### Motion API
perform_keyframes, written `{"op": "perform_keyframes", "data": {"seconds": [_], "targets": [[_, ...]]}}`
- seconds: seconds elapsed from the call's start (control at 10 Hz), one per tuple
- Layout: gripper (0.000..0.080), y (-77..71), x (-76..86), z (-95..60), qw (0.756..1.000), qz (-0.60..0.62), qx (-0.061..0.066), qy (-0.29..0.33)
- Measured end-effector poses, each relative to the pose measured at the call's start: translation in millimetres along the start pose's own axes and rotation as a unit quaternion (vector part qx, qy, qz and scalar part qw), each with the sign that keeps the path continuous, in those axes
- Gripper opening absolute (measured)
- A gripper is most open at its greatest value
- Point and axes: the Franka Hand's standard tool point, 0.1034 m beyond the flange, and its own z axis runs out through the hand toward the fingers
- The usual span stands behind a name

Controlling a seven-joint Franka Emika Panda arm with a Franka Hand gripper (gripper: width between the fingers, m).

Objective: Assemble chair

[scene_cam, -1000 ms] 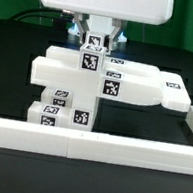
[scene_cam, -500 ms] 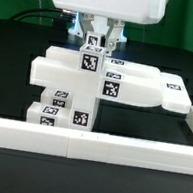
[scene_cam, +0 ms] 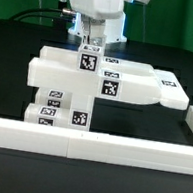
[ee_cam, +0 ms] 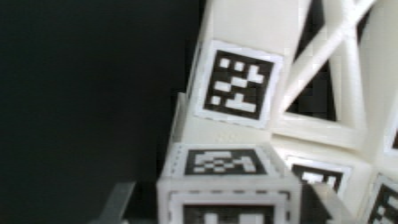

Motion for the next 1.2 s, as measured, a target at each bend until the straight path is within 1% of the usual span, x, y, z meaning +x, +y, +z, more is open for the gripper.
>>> {"op": "perform_keyframes", "data": {"seconds": [0.1, 0.2, 0.3, 0.4, 0.5, 0.6, 0.7, 0.8, 1.0, 1.1, 1.2], "targets": [[0.0362, 0.2, 0.0, 0.2, 1.000, -0.001, 0.000, 0.000], [0.0362, 0.2, 0.0, 0.3, 1.000, -0.007, -0.001, 0.000], [0.0499, -0.2, -0.2, 0.0, 1.000, -0.016, 0.000, 0.000], [0.0617, -1.8, -0.8, -1.4, 1.000, -0.017, 0.002, 0.000], [0.0640, -1.0, -0.4, -0.4, 0.999, -0.038, 0.001, 0.001], [0.0640, -0.8, 0.0, -0.3, 0.996, -0.089, 0.000, 0.001], [0.0648, -0.7, 0.1, -0.2, 0.991, -0.133, 0.000, 0.001], [0.0648, -0.2, 0.6, -0.1, 0.982, -0.190, -0.004, 0.004], [0.0649, 1.3, 2.6, -0.1, 0.951, -0.308, -0.023, 0.016], [0.0649, 0.7, 2.5, -0.4, 0.929, -0.368, -0.032, 0.022], [0.0649, -0.4, 1.9, -0.8, 0.911, -0.409, -0.038, 0.025]]}}
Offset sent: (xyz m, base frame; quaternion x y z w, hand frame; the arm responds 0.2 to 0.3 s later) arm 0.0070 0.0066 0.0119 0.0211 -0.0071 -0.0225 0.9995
